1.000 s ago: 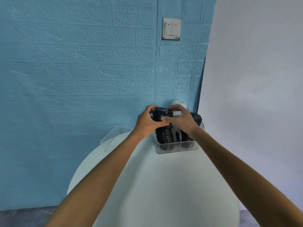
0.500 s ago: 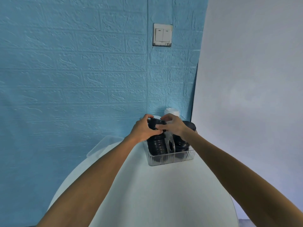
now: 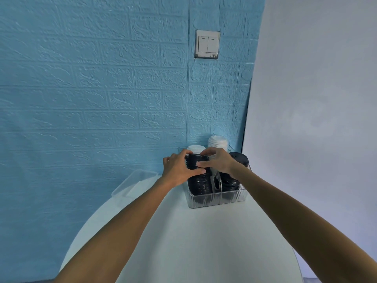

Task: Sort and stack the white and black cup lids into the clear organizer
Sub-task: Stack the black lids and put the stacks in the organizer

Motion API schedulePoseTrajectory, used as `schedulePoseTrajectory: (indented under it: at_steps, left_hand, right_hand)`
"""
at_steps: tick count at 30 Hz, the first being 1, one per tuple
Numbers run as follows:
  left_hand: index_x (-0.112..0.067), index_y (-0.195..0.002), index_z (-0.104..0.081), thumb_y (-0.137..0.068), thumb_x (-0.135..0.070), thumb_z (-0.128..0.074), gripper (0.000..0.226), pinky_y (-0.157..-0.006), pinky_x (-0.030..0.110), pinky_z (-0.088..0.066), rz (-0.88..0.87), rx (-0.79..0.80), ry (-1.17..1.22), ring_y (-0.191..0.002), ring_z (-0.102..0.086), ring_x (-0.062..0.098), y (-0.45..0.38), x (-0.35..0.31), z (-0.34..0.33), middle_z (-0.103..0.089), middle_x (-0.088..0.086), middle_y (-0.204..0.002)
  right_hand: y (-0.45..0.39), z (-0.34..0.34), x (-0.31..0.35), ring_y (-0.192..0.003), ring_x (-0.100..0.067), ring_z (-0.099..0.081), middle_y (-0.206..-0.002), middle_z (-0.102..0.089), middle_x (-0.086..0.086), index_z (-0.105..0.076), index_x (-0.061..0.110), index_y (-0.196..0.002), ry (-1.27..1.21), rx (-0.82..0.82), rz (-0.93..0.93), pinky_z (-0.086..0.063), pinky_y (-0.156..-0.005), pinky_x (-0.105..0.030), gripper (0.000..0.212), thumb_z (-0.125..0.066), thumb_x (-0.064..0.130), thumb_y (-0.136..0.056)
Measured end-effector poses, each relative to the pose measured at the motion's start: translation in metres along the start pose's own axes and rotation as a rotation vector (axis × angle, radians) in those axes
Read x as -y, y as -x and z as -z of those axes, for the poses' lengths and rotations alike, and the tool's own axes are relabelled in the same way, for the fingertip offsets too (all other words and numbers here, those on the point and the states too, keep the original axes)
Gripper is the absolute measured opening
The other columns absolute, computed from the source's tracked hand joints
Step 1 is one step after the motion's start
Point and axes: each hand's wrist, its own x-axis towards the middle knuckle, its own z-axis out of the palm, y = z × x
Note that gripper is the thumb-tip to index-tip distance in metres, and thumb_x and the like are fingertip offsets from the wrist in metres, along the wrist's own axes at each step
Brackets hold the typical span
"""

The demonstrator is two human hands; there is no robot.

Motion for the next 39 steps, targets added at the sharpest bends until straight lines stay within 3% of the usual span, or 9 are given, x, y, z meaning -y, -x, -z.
schedulePoseTrajectory:
  at_steps: [5,11,18,23,30,36,39]
  left_hand:
    - [-0.034,-0.138,-0.052,-0.066,-0.083,-0.073,0.091,-0.106,0.044,-0.032,0.013,-0.014,-0.058,-0.129,-0.049,0.025,-0.001,0.000,-0.002,-0.062,0.000,-0.134]
    - [-0.033,-0.136,-0.055,-0.063,-0.089,-0.069,0.093,-0.103,0.043,-0.030,0.010,-0.040,-0.143,-0.126,-0.049,0.022,0.001,-0.003,-0.002,-0.064,-0.004,-0.133]
    - [-0.032,-0.138,-0.055,-0.066,-0.090,-0.065,0.094,-0.101,0.042,-0.031,0.001,-0.038,-0.204,-0.123,-0.053,0.022,0.007,-0.007,-0.002,-0.069,-0.004,-0.126]
    - [-0.035,-0.141,-0.052,-0.067,-0.090,-0.065,0.094,-0.099,0.042,-0.029,-0.025,-0.002,-0.249,-0.123,-0.051,0.023,0.007,-0.006,0.003,-0.069,-0.004,-0.128]
    - [-0.030,-0.139,-0.053,-0.069,-0.091,-0.062,0.093,-0.102,0.043,-0.034,-0.021,0.012,-0.268,-0.122,-0.051,0.023,0.010,-0.007,0.001,-0.068,-0.004,-0.127]
    - [-0.022,-0.154,-0.036,-0.081,-0.075,-0.066,0.095,-0.104,0.044,-0.034,-0.004,0.047,-0.194,-0.131,-0.049,0.030,0.017,-0.012,-0.002,-0.057,0.004,-0.146]
    - [-0.023,-0.160,-0.025,-0.085,-0.072,-0.065,0.098,-0.105,0.046,-0.036,0.026,0.056,-0.152,-0.130,-0.052,0.032,0.018,-0.012,-0.001,-0.058,0.007,-0.145]
  right_hand:
    - [0.005,-0.002,0.001,-0.110,-0.022,-0.065,-0.115,-0.070,-0.001,-0.070,0.019,-0.114,-0.013,0.016,-0.035,-0.051,-0.101,-0.041,0.043,-0.088,0.032,-0.077]
    - [0.011,-0.003,0.010,-0.112,-0.020,-0.061,-0.123,-0.066,-0.002,-0.063,0.016,-0.128,0.148,0.039,-0.004,-0.044,-0.092,-0.028,0.046,-0.078,0.032,-0.087]
    - [0.018,-0.009,0.016,-0.107,-0.026,-0.062,-0.124,-0.060,-0.007,-0.048,0.017,-0.138,0.164,0.090,-0.067,-0.055,-0.087,-0.040,0.049,-0.067,0.030,-0.095]
    - [0.019,-0.009,0.017,-0.111,-0.029,-0.062,-0.126,-0.060,-0.009,-0.050,0.017,-0.136,0.163,0.092,-0.100,-0.056,-0.095,-0.049,0.046,-0.067,0.030,-0.095]
    - [0.023,-0.019,0.017,-0.116,-0.028,-0.060,-0.130,-0.062,-0.013,-0.050,0.010,-0.141,0.276,0.053,-0.041,-0.048,-0.098,-0.038,0.048,-0.062,0.028,-0.098]
    - [0.028,-0.025,0.014,-0.144,-0.031,-0.038,-0.158,-0.036,-0.015,-0.024,0.013,-0.159,0.244,0.059,-0.035,-0.033,-0.118,-0.046,0.070,-0.057,0.033,-0.101]
    - [0.029,-0.026,0.015,-0.146,-0.029,-0.035,-0.161,-0.033,-0.013,-0.017,0.017,-0.161,0.175,0.058,-0.031,-0.032,-0.119,-0.047,0.079,-0.060,0.037,-0.098]
